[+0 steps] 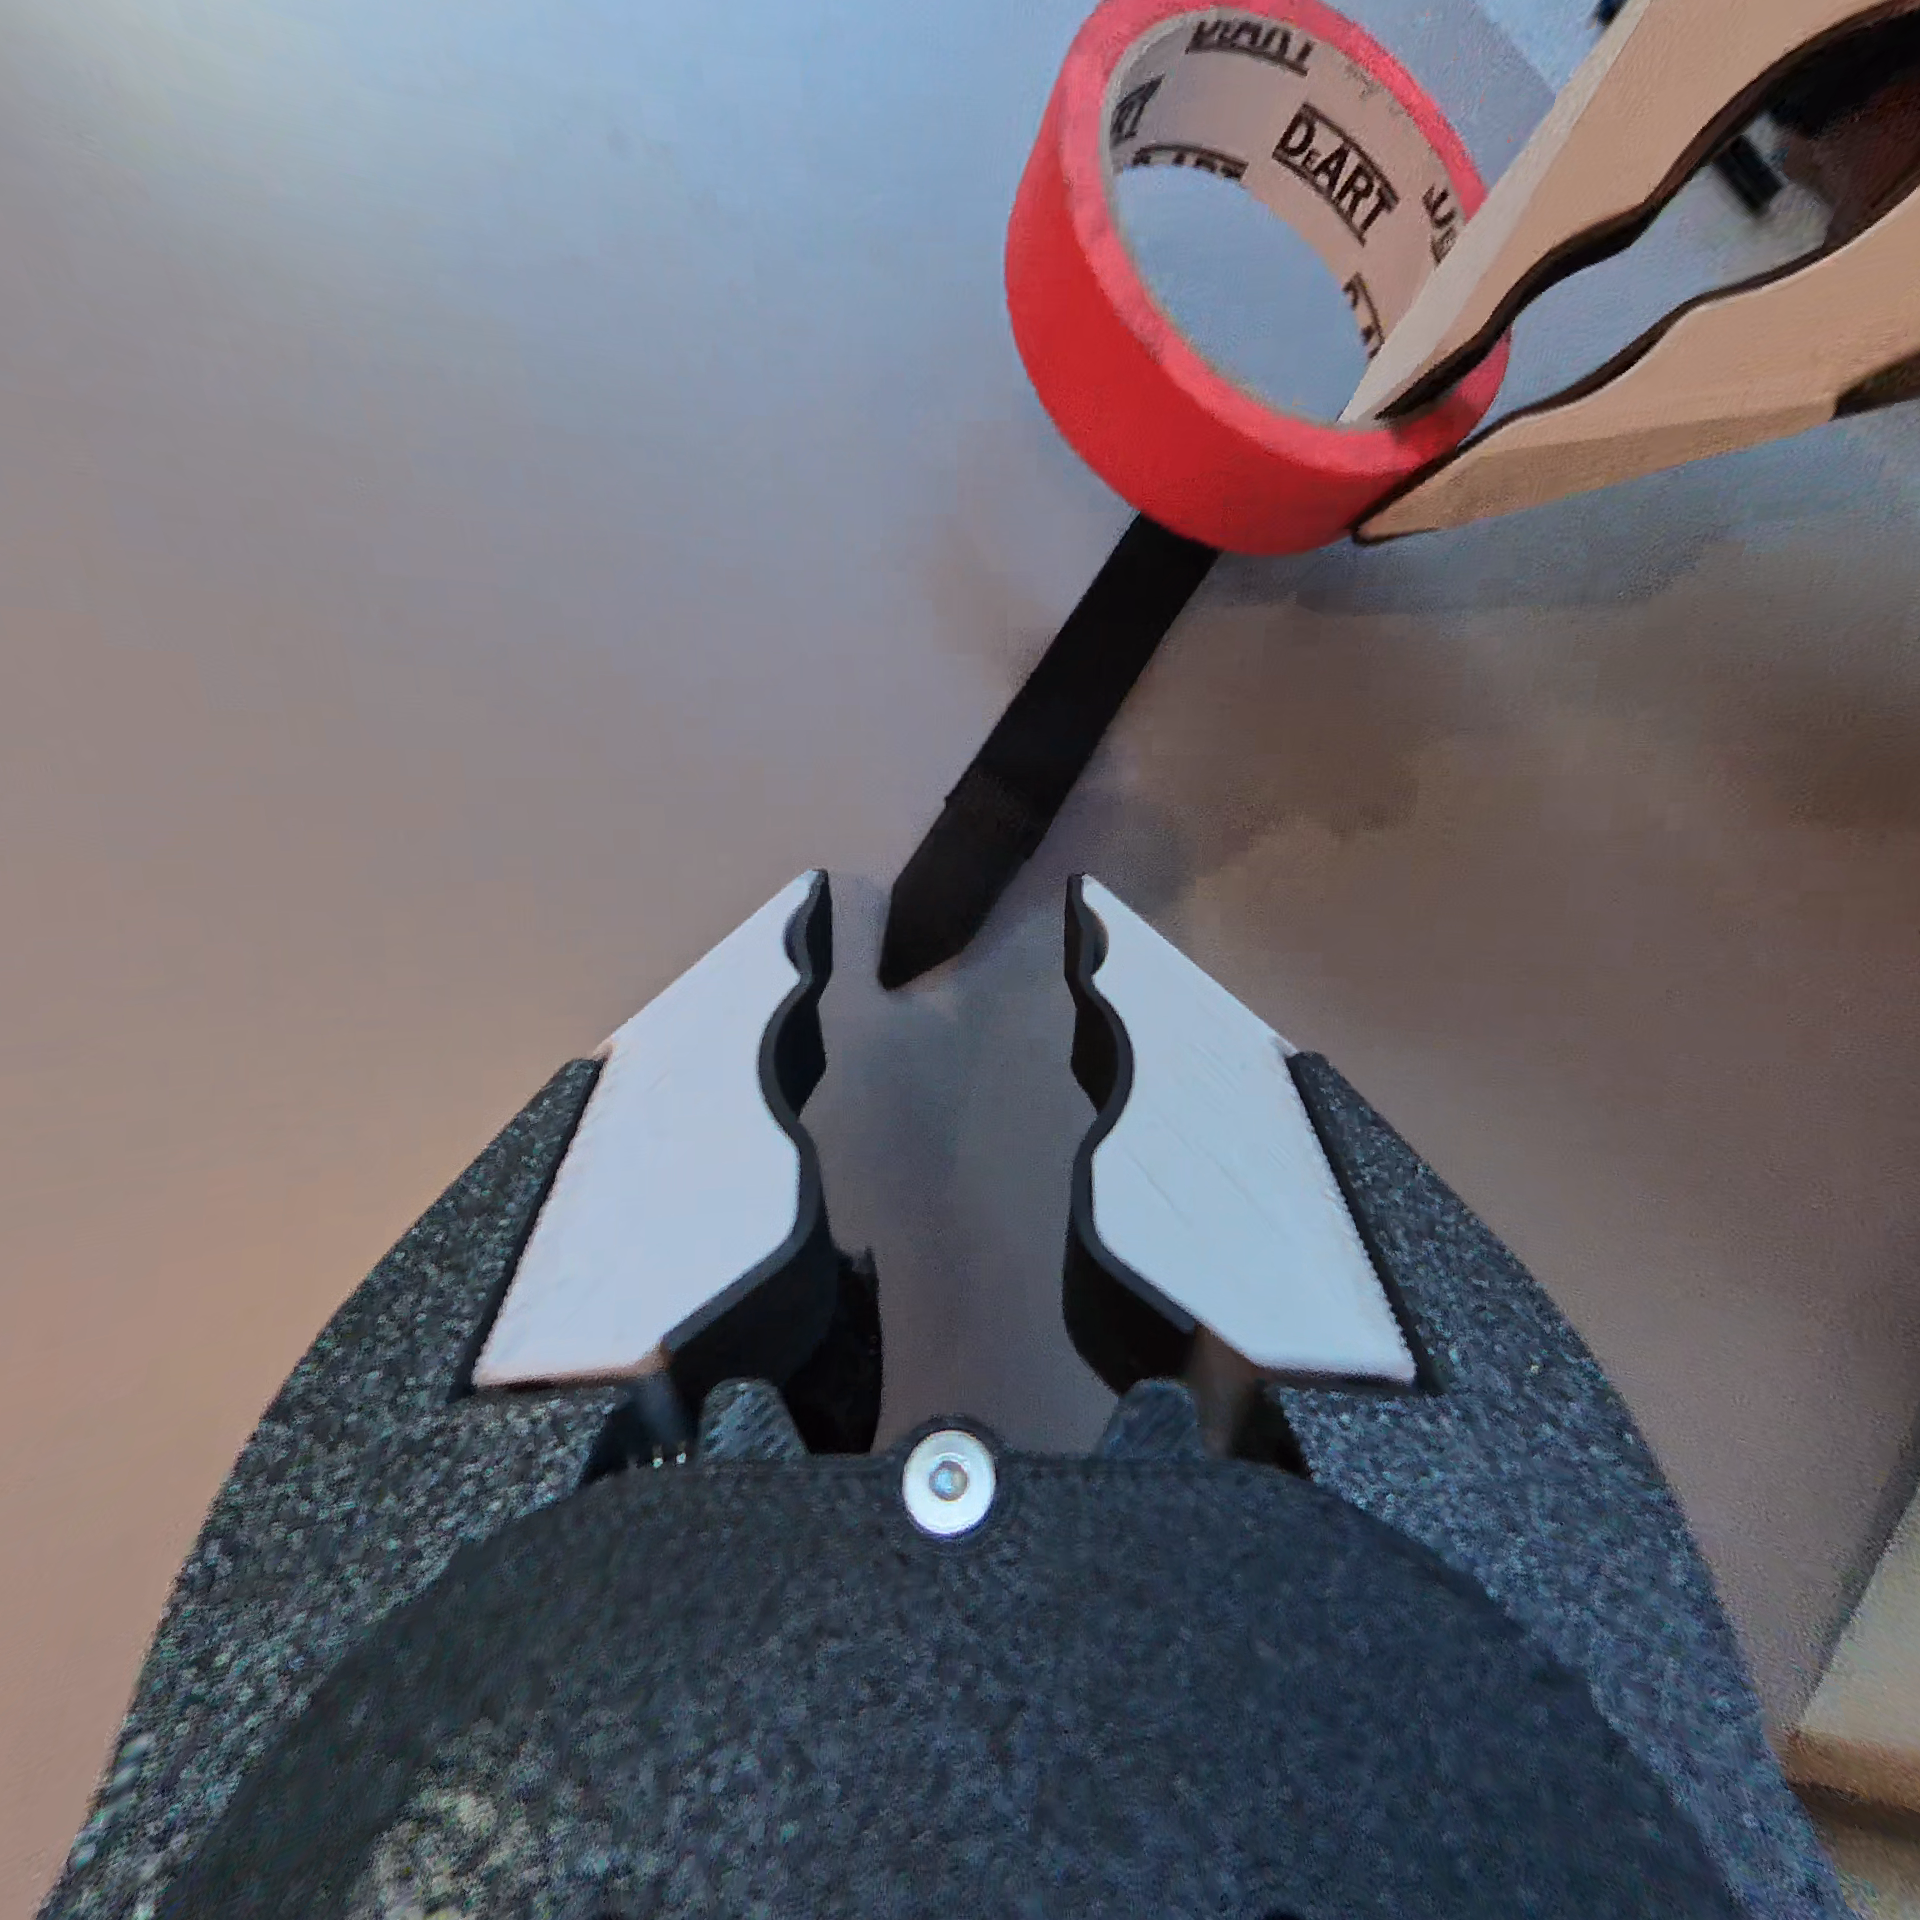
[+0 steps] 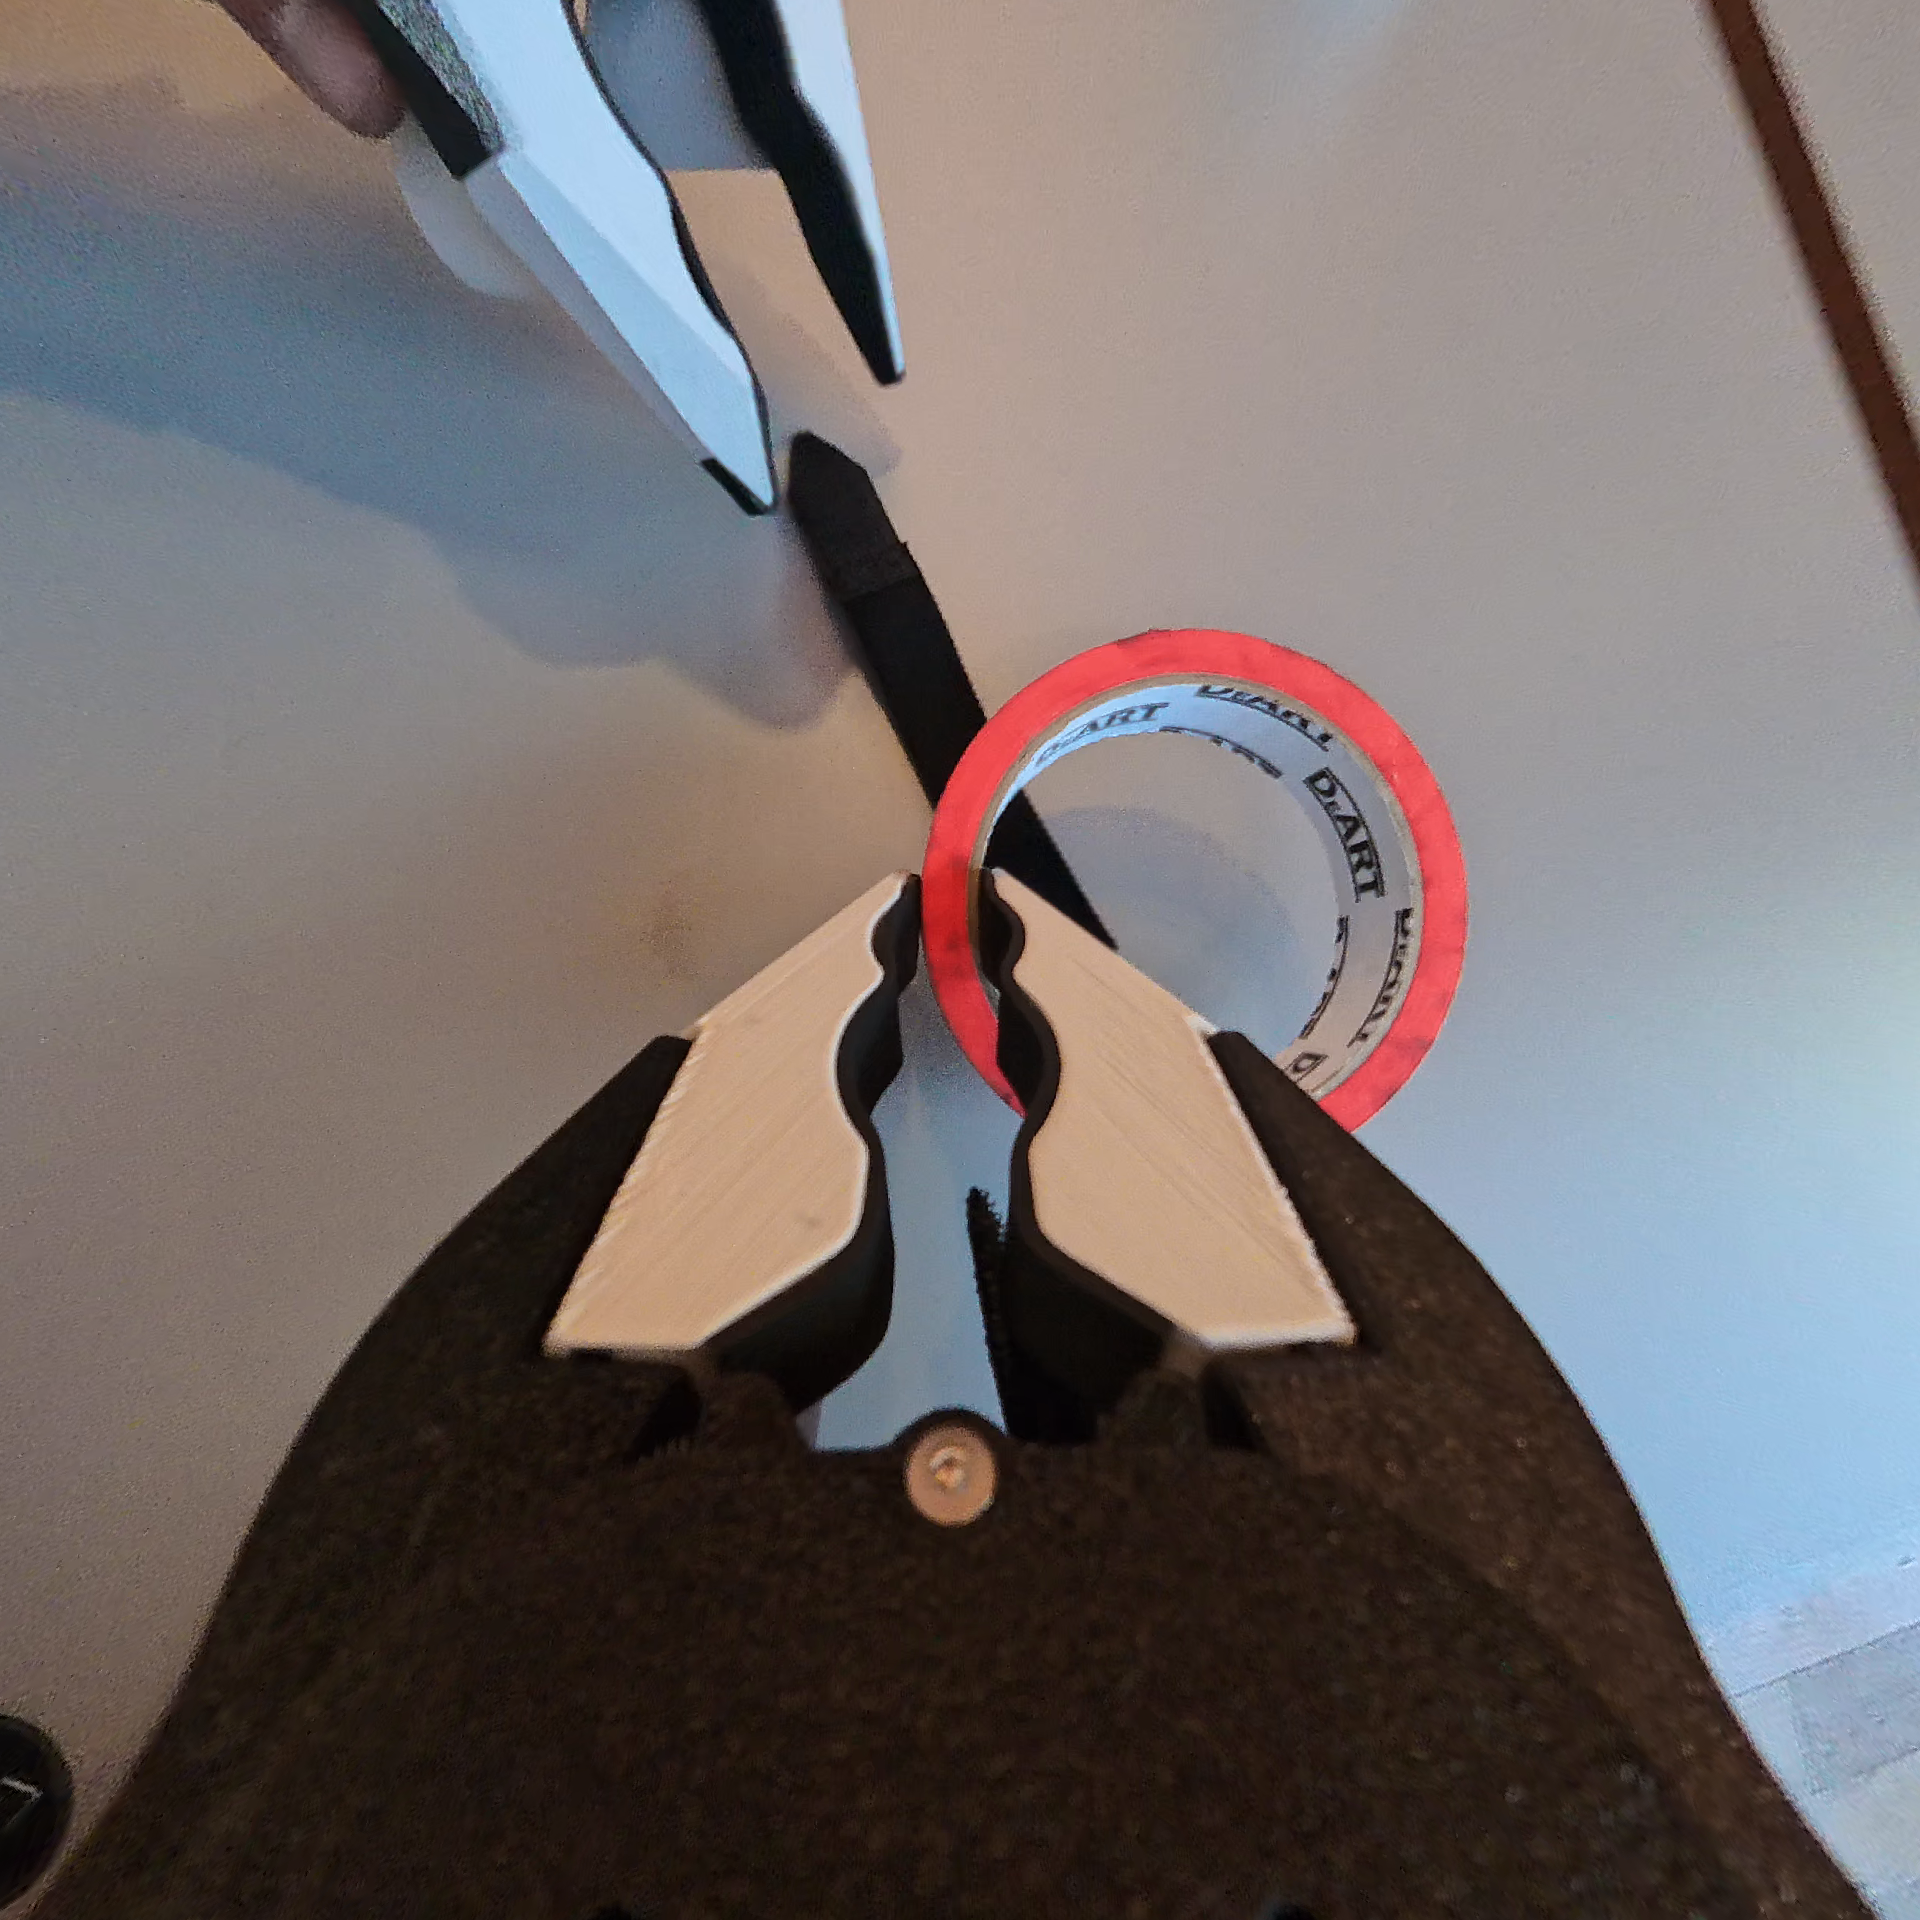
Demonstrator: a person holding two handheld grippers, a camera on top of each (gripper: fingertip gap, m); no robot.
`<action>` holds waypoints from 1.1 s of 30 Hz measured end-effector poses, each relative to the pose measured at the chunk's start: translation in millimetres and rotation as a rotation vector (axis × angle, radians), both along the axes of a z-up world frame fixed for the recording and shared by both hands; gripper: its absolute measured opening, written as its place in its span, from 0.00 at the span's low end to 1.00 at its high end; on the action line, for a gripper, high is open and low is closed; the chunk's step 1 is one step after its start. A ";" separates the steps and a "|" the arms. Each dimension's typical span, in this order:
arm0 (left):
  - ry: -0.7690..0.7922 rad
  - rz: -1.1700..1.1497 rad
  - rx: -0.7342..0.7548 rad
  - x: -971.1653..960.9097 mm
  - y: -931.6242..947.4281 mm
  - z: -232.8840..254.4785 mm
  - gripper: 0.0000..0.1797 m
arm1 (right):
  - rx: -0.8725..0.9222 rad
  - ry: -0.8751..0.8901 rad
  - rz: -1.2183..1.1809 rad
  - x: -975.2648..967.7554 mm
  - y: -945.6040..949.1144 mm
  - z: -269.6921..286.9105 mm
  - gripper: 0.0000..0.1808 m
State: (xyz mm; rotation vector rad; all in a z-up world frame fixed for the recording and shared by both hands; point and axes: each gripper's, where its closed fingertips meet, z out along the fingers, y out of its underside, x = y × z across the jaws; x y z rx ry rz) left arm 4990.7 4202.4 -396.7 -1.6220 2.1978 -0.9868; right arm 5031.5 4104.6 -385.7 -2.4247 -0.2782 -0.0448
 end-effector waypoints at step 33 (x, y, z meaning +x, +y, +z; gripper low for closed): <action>-0.002 -0.112 -0.151 -7.7 -31.1 15.8 0.07 | -0.124 0.596 -0.157 6.7 24.9 31.8 0.00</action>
